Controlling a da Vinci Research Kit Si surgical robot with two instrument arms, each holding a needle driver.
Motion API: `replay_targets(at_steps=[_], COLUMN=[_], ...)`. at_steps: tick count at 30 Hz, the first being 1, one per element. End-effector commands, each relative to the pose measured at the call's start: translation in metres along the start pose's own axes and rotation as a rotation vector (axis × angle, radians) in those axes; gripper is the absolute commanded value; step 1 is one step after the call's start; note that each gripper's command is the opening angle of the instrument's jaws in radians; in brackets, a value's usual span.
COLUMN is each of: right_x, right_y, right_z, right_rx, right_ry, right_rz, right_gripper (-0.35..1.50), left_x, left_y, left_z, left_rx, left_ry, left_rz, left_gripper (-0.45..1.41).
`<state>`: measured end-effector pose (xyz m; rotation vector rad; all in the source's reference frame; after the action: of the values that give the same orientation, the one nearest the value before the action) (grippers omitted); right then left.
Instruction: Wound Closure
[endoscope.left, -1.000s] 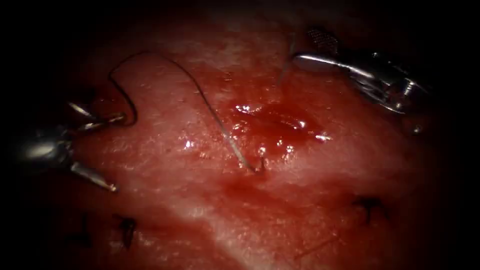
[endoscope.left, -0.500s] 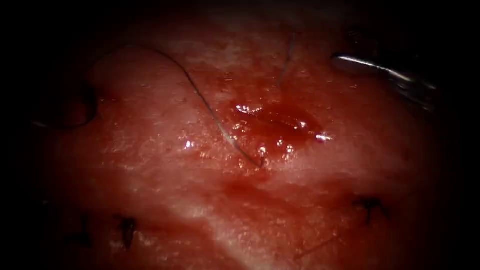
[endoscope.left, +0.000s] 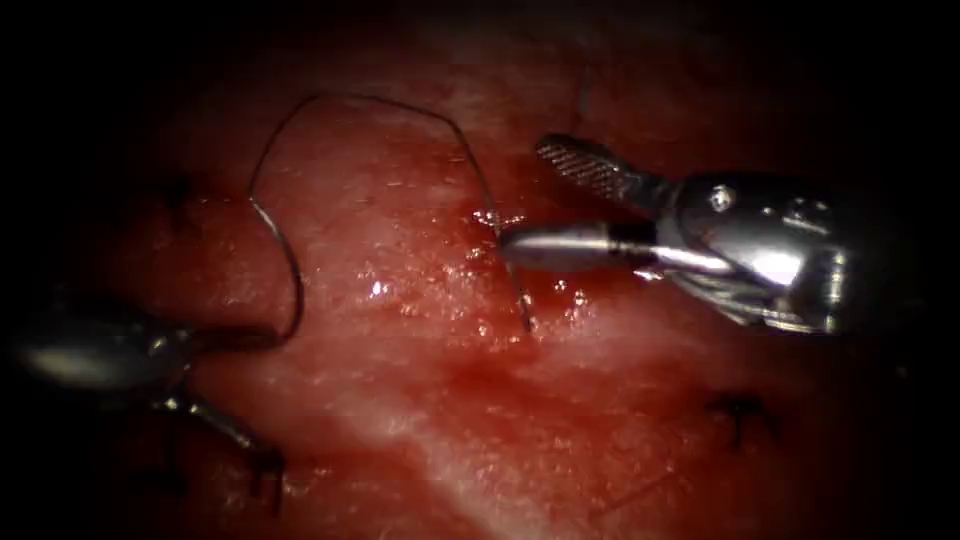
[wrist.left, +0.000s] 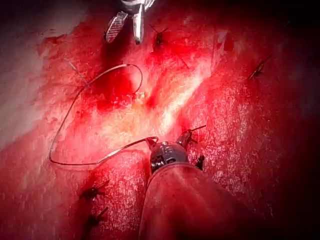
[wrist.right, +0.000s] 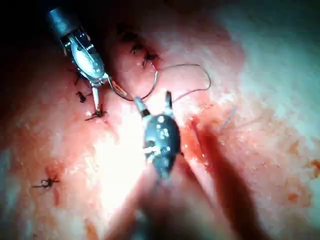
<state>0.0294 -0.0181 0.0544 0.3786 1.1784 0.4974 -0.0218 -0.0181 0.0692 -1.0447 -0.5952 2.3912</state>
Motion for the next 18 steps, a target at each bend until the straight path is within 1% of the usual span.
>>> replay_targets(at_steps=[1, 3, 5, 6, 8, 10, 13, 15, 16, 17, 18], right_x=[0.0003, 0.0000, -0.0009, -0.0023, -0.0036, -0.0051, -0.0067, -0.0075, -0.0081, -0.0083, -0.0087], right_y=[-0.0028, -0.0032, -0.0033, -0.0030, -0.0024, -0.0009, 0.0015, 0.0027, 0.0039, 0.0044, 0.0055], right_z=[0.0039, 0.0053, 0.0071, 0.0088, 0.0101, 0.0110, 0.0117, 0.0121, 0.0124, 0.0125, 0.0125], right_rx=[0.033, 0.044, 0.042, 0.037, 0.024, -0.006, -0.037, -0.043, -0.032, -0.033, -0.035], right_ry=[-0.012, -0.021, -0.047, -0.078, -0.099, -0.105, -0.110, -0.100, -0.084, -0.080, -0.080], right_rz=[-0.011, -0.020, -0.032, -0.043, -0.038, 0.030, 0.143, 0.215, 0.294, 0.316, 0.332], right_gripper=[0.83, 0.81, 0.78, 0.76, 0.71, 0.68, 0.61, 0.59, 0.56, 0.56, 0.52], left_x=[0.0001, 0.0007, 0.0013, 0.0021, 0.0025, 0.0026, 0.0024, 0.0024, 0.0024, 0.0024, 0.0024], left_y=[0.0010, 0.0015, 0.0019, 0.0022, 0.0023, 0.0024, 0.0025, 0.0024, 0.0023, 0.0022, 0.0021], left_z=[0.0006, 0.0005, 0.0006, 0.0007, 0.0008, 0.0009, 0.0009, 0.0009, 0.0010, 0.0011, 0.0011], left_rx=[-0.009, -0.014, -0.021, -0.024, -0.027, -0.032, -0.027, -0.019, -0.013, -0.013, -0.011], left_ry=[0.000, -0.003, -0.009, -0.011, -0.011, -0.011, -0.011, -0.012, -0.013, -0.013, -0.013], left_rz=[-0.002, -0.005, 0.003, 0.023, 0.040, 0.054, 0.077, 0.089, 0.101, 0.108, 0.108], left_gripper=[0.48, 0.48, 0.48, 0.48, 0.44, 0.41, 0.32, 0.27, 0.26, 0.24, 0.24])
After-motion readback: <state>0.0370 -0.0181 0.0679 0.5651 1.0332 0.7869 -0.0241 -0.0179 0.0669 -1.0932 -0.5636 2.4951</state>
